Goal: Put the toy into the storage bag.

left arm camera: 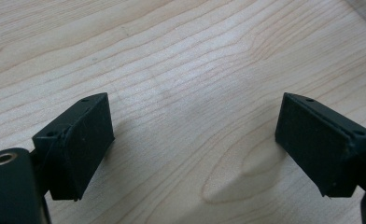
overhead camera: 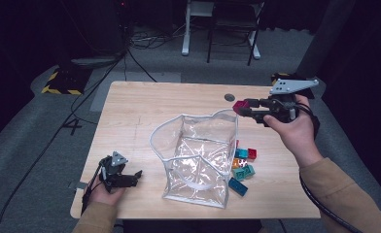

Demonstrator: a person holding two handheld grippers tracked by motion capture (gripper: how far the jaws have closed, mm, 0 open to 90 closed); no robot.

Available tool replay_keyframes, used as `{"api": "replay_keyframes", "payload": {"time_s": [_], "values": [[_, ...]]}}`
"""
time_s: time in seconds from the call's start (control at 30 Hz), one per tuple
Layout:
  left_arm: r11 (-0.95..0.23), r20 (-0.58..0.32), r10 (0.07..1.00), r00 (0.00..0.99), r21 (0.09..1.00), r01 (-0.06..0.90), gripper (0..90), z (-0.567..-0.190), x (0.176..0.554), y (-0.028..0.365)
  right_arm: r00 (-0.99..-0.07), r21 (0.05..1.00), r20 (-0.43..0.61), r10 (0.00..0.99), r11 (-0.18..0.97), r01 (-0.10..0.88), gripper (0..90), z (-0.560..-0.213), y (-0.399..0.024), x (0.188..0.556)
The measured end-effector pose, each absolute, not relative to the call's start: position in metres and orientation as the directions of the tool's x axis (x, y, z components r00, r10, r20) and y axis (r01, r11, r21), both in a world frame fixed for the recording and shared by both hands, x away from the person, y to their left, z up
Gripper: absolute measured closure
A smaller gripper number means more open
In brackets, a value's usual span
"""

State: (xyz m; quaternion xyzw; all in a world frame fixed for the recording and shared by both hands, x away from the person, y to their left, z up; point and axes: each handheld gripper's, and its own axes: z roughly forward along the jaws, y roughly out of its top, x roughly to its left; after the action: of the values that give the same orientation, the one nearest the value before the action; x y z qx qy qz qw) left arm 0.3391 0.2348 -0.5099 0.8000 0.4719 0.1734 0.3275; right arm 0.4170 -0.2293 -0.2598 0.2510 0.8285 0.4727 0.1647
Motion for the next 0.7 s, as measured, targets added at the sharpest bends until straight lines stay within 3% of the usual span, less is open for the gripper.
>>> {"api": "replay_keyframes", "payload": {"time_s": [0.7], "values": [[-0.339, -0.030, 0.870, 0.492, 0.688, 0.642, 12.0, -0.510, 0.339, 0.235, -0.888, 0.857, 0.012, 0.460, 0.453, 0.246, 59.0, -0.262, -0.156, 0.413]]}}
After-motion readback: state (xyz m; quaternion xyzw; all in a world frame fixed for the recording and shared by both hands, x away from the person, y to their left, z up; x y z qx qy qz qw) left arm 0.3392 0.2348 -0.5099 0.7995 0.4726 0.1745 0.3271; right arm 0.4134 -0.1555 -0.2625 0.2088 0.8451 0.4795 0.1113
